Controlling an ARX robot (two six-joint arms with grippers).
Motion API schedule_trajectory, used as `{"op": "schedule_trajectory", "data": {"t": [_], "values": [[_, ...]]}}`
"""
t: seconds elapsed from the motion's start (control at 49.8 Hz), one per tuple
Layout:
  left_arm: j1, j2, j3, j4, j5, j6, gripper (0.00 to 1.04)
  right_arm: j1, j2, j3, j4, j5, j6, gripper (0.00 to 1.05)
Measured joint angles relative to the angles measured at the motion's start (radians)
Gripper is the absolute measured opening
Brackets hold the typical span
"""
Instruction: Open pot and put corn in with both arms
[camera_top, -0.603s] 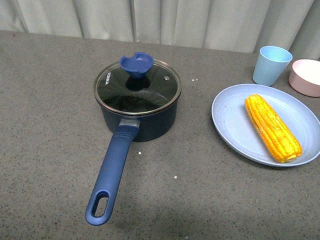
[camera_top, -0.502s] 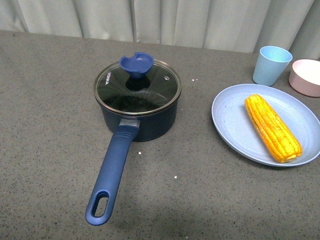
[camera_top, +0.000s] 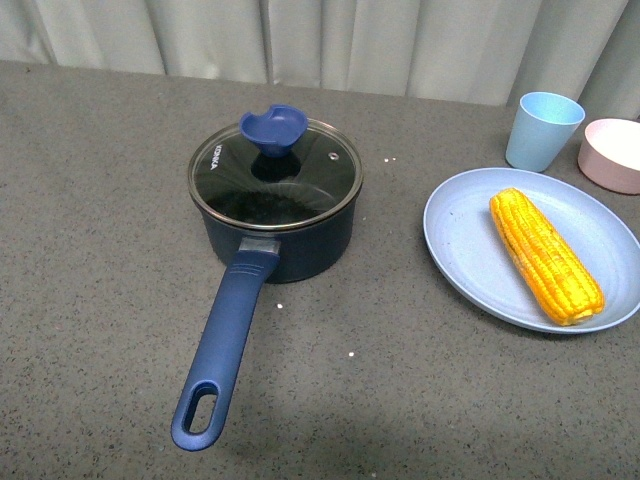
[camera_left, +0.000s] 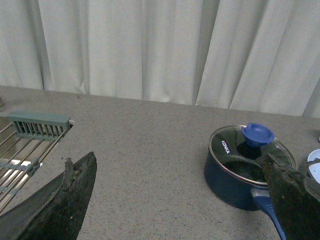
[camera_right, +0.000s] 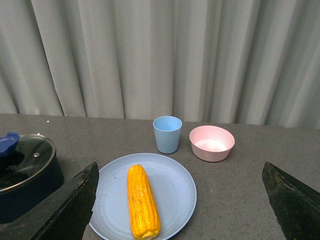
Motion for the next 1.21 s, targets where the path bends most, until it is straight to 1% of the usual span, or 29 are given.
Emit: {"op": "schedule_trajectory", "data": {"t": [1.206], "values": [[0.000, 0.000, 0.000, 0.000, 0.000, 0.000, 0.98, 0.000, 0.000, 0.000, 0.000, 0.000, 0.000, 0.96]]}}
